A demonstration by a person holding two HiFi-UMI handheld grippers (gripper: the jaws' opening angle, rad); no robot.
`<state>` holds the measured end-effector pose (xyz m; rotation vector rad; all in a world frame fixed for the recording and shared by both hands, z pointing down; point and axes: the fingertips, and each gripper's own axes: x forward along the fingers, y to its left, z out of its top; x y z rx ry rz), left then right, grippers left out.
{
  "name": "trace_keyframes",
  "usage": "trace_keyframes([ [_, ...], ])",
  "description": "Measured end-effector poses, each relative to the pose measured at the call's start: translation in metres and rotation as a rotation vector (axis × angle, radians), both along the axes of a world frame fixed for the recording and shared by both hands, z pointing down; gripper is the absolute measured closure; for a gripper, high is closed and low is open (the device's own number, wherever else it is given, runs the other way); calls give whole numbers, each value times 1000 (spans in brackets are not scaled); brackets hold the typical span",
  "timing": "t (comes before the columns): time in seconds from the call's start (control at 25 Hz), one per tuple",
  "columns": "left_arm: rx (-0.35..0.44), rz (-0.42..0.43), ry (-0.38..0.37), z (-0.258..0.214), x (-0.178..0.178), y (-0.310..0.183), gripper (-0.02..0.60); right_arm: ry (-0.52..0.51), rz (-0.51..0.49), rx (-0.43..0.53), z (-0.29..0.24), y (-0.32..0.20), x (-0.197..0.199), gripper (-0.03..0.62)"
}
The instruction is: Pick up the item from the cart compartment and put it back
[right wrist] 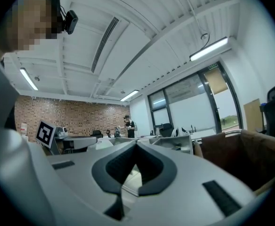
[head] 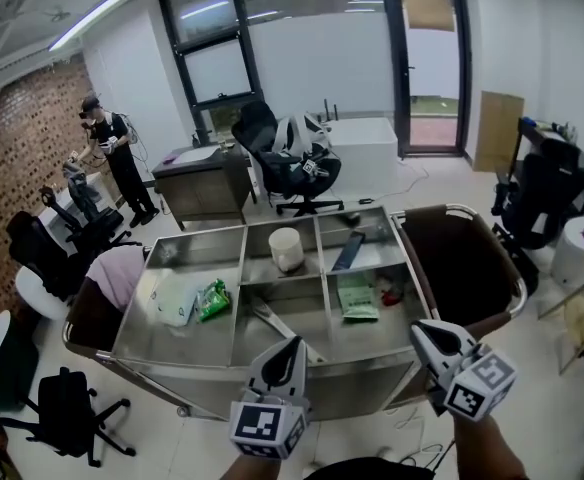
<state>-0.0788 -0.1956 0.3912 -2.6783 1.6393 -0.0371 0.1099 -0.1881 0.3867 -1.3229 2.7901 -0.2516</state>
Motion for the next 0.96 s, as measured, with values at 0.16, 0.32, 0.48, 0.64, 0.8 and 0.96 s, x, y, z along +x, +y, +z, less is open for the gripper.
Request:
trace_keyframes([
  [0.16,1,2,6,-1,1,2,583,0,-3,-5,1,0,-4,574],
  [0.32,-1,-2,8,1,-2,3,583,-3,0,-11,4,-2,-4,574],
  [0.48,-8,-2,17,-1,0,5,583,-2,-1,-16,5,-1,-5,574],
  [0.64,-6,2,24,0,0,3,583,-2,-4,-20,7,-4,-5,574],
  [0.8,-12,9,30,-2,3,4,583,-1,-5,-31,11,-5,-5,574],
  [0.96,-14,9,29,0,2,4,583,2,-9,-32,13,-6,-6,574],
])
